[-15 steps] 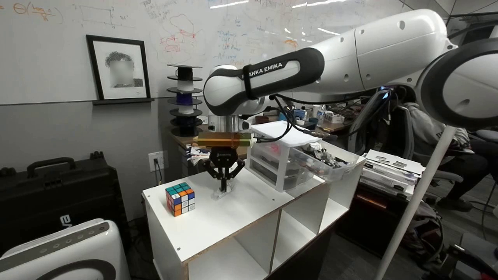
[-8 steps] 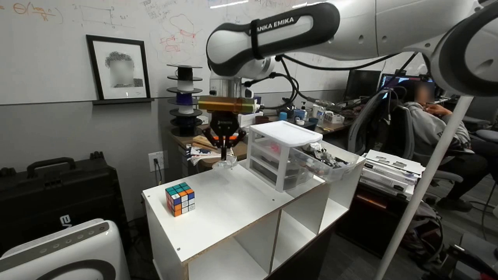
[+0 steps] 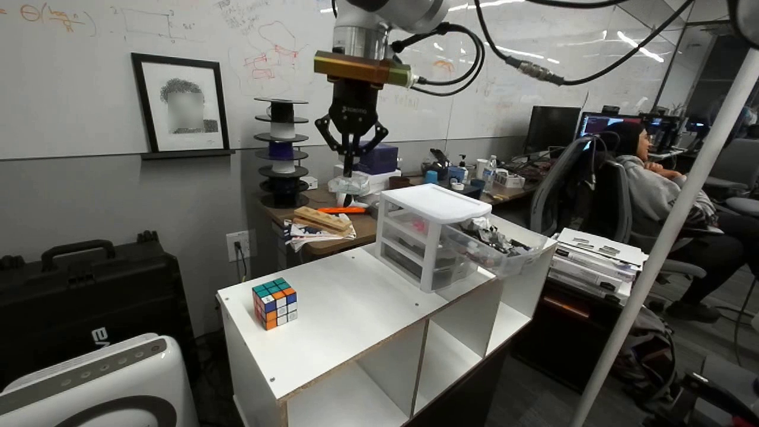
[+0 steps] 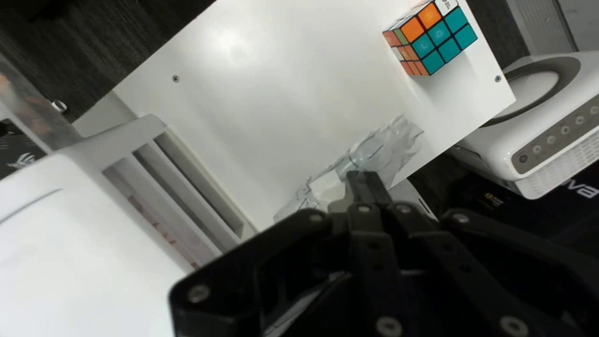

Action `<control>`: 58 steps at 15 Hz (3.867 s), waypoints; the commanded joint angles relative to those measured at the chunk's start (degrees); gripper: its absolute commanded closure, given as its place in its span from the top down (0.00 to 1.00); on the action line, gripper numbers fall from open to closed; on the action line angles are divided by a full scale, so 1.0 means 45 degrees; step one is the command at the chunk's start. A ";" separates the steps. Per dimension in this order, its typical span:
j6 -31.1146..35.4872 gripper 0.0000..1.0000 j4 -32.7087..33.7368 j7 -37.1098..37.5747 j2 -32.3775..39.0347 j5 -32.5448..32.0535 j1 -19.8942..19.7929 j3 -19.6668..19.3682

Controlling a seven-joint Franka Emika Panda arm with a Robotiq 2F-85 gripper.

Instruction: Put the papers in the top drawer

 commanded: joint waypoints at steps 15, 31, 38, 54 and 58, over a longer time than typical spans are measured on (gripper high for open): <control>0.0891 0.00 -1.1724 0.0230 -0.7656 -0.0304 -0.1726 -0.0948; 0.8848 0.00 -1.7594 0.0551 -1.0561 -0.2338 -0.3640 -0.1435; 0.9870 0.00 -1.9447 -0.0034 -1.1988 -0.1866 -0.3603 -0.0775; 1.1789 0.81 -1.9647 -0.2999 -1.2787 0.1873 -0.2888 -0.0581; 0.8291 1.00 -1.8209 -0.4155 -1.3136 0.1418 -0.3707 -0.0992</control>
